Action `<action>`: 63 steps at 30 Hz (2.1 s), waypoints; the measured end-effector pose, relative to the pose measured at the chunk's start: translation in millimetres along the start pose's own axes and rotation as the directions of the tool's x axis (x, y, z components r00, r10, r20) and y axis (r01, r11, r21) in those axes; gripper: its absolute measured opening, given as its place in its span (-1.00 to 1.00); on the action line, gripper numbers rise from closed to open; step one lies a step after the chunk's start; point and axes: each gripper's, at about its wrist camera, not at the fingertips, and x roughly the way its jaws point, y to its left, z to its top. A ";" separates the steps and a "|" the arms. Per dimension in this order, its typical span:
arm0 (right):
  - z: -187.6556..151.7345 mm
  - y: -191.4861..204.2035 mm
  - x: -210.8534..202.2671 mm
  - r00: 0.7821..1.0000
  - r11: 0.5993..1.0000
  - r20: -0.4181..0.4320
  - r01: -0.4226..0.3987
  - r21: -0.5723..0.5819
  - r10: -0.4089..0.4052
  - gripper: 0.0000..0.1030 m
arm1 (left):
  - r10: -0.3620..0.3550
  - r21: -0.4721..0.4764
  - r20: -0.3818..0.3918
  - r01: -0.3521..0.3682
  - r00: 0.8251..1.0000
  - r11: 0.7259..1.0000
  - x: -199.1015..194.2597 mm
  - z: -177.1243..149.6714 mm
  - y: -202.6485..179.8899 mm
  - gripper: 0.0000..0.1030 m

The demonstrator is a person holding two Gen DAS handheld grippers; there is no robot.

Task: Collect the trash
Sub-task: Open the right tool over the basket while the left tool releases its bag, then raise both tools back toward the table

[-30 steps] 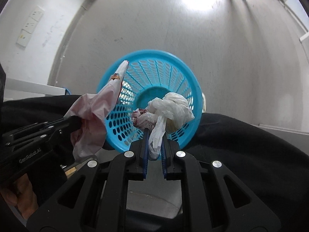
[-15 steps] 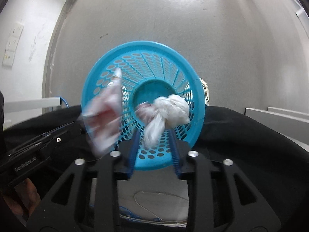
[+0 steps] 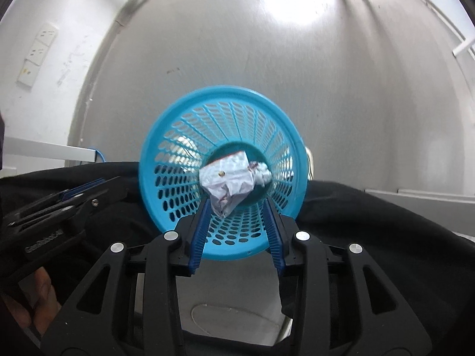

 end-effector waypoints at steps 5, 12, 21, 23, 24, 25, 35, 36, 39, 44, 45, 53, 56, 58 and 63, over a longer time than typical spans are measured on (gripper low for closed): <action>-13.4 2.8 -32.3 0.997 1.000 0.077 -0.015 -0.022 0.017 -0.25 | 0.008 -0.003 0.070 -0.008 0.998 1.000 -21.3 -10.9 0.4 -0.28; -38.5 13.3 -74.9 0.984 0.996 0.179 0.005 -0.087 0.011 -0.24 | 0.020 0.071 0.251 -0.039 0.968 0.997 -68.3 -35.2 -9.2 -0.27; -74.2 26.8 -131.5 0.959 0.987 0.282 0.031 -0.160 0.015 -0.09 | 0.025 0.134 0.371 -0.080 0.928 0.988 -114.6 -74.9 -19.6 -0.14; -84.9 27.0 -146.0 0.953 0.984 0.302 0.026 -0.178 0.029 -0.07 | 0.081 0.136 0.354 -0.137 0.932 0.981 -125.0 -82.9 -23.4 -0.13; -90.9 26.6 -154.9 0.947 0.982 0.318 0.027 -0.186 0.034 -0.06 | 0.088 0.142 0.354 -0.146 0.931 0.979 -132.1 -88.4 -25.4 -0.12; -96.0 26.4 -162.1 0.942 0.981 0.333 0.028 -0.191 0.038 -0.04 | 0.072 0.150 0.359 -0.133 0.931 0.980 -140.3 -93.1 -27.9 -0.10; -141.2 12.6 -243.5 0.861 0.979 0.500 0.011 -0.204 0.094 0.17 | -0.024 0.244 0.496 -0.113 0.868 0.963 -214.5 -148.9 -33.5 0.09; -145.3 11.6 -252.0 0.848 0.979 0.520 0.009 -0.203 0.100 0.17 | -0.032 0.249 0.513 -0.113 0.858 0.962 -223.4 -153.2 -33.2 0.12; -153.7 7.0 -278.2 0.808 0.980 0.577 0.000 -0.199 0.117 0.22 | -0.062 0.269 0.557 -0.109 0.828 0.957 -248.4 -162.1 -35.5 0.14; -158.3 -3.9 -319.2 0.751 0.980 0.634 -0.090 -0.180 0.186 0.37 | -0.107 0.291 0.634 -0.108 0.766 0.951 -284.0 -175.8 -46.0 0.30; -158.3 -2.8 -328.3 0.740 0.981 0.649 -0.075 -0.180 0.176 0.39 | -0.112 0.295 0.649 -0.114 0.753 0.949 -291.0 -177.3 -48.7 0.38; -140.9 -10.9 -379.3 0.651 0.987 0.745 -0.042 -0.155 0.145 0.66 | -0.164 0.341 0.685 -0.115 0.710 0.933 -320.8 -172.3 -72.8 0.61; -128.4 -21.1 -394.8 0.633 0.989 0.762 -0.049 -0.136 0.136 0.71 | -0.183 0.361 0.699 -0.121 0.691 0.925 -330.9 -163.5 -85.5 0.77; -119.4 -23.6 -401.8 0.621 0.991 0.775 -0.035 -0.127 0.122 0.77 | -0.173 0.351 0.721 -0.138 0.672 0.926 -337.4 -158.4 -95.0 0.81; -92.3 -29.9 -412.6 0.614 0.994 0.784 -0.004 -0.106 0.086 0.82 | -0.161 0.348 0.729 -0.158 0.665 0.924 -335.3 -145.8 -103.8 0.85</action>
